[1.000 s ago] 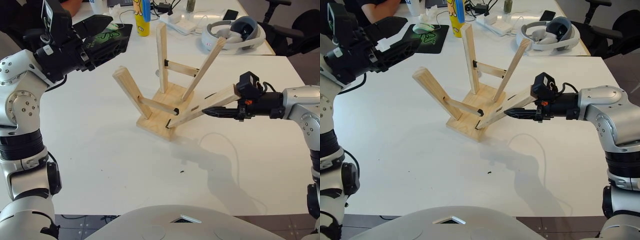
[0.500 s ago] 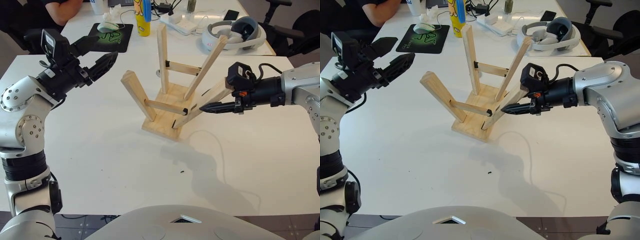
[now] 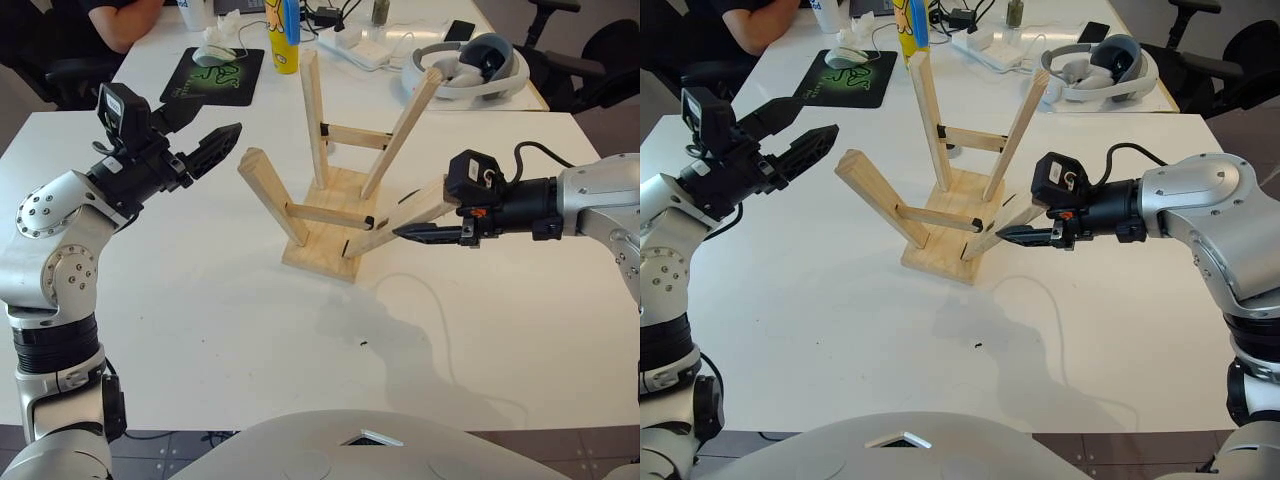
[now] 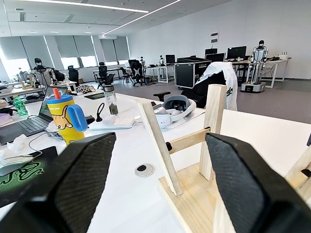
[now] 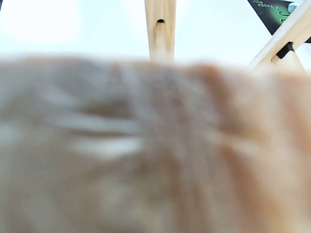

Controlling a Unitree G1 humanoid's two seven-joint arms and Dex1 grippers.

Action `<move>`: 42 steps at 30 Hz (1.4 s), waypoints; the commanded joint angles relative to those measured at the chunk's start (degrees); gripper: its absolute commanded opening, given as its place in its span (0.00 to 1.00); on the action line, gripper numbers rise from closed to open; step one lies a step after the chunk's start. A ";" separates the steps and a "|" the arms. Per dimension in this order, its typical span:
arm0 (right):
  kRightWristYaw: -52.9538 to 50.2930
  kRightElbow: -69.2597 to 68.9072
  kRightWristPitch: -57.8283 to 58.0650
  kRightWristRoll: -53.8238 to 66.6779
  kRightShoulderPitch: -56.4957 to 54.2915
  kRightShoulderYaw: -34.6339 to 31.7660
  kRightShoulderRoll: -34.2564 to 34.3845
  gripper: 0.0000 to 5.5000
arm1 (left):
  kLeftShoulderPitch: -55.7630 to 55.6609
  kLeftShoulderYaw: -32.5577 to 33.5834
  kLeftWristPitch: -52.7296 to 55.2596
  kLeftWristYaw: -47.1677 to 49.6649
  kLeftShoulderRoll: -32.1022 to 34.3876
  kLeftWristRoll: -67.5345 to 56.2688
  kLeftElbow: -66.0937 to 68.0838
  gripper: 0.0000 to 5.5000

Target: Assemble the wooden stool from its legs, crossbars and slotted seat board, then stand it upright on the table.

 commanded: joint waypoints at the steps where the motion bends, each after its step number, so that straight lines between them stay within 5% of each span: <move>1: 0.52 1.33 3.56 -1.12 0.89 6.21 0.17 0.38 | 0.39 -1.23 0.09 0.69 -0.82 0.11 -0.50 0.62; 42: 5.45 17.43 -4.69 -10.21 -7.67 25.48 7.56 0.38 | 3.39 -2.46 -2.81 4.06 -3.70 0.49 -0.54 0.62</move>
